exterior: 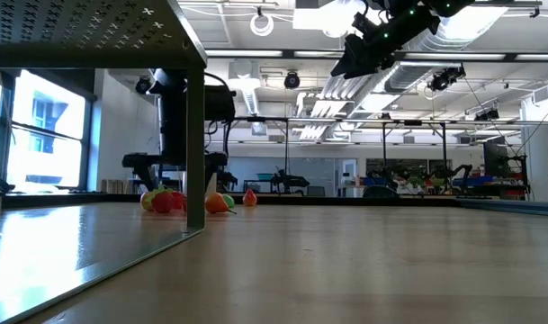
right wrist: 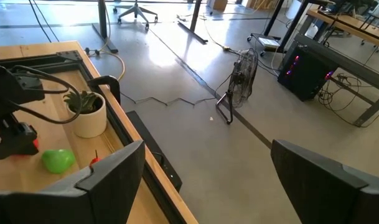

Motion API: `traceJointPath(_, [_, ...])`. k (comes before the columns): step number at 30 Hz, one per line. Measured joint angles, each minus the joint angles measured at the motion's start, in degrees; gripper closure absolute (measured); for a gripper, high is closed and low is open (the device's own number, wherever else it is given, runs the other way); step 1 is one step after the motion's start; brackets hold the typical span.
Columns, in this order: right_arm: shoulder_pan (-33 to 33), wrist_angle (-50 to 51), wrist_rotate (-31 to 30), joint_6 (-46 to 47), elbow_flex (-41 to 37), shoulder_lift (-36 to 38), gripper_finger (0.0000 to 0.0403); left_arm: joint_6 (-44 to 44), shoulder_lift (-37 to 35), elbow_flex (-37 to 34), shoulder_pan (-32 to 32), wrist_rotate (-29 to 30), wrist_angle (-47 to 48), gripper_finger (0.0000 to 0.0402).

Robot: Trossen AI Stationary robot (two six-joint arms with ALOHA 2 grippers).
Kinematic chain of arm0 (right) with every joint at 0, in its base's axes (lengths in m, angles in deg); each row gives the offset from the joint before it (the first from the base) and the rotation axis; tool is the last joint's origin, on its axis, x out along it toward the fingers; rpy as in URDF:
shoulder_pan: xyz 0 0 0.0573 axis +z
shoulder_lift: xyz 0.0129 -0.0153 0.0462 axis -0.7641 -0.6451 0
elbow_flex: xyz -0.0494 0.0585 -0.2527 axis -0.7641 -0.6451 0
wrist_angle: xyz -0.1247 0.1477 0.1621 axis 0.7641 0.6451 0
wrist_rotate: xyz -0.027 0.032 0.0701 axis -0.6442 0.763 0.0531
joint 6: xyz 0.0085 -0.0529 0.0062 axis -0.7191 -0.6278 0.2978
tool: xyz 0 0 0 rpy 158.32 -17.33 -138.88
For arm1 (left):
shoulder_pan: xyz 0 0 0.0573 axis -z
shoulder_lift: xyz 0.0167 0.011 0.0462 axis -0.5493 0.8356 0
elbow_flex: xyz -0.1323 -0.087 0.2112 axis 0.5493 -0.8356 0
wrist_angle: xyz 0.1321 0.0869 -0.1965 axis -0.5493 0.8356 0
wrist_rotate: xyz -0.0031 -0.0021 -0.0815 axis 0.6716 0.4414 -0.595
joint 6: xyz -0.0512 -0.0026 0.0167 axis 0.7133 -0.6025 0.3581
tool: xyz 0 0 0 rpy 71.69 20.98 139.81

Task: Pick & Place Fruit
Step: Put the half apple into the red strainer bowl on the shelf

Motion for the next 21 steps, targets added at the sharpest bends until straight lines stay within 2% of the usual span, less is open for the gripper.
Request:
traceJointPath(8, [0.0,0.01,0.0,0.0,0.0,0.0,0.0062,0.03,0.0,0.0,0.0,-2.24,0.18,0.0011])
traceJointPath(21, [0.0,0.0,0.0,0.0,0.0,0.0,0.0062,0.24,2.43,0.28,0.07,-2.03,1.51,0.0011])
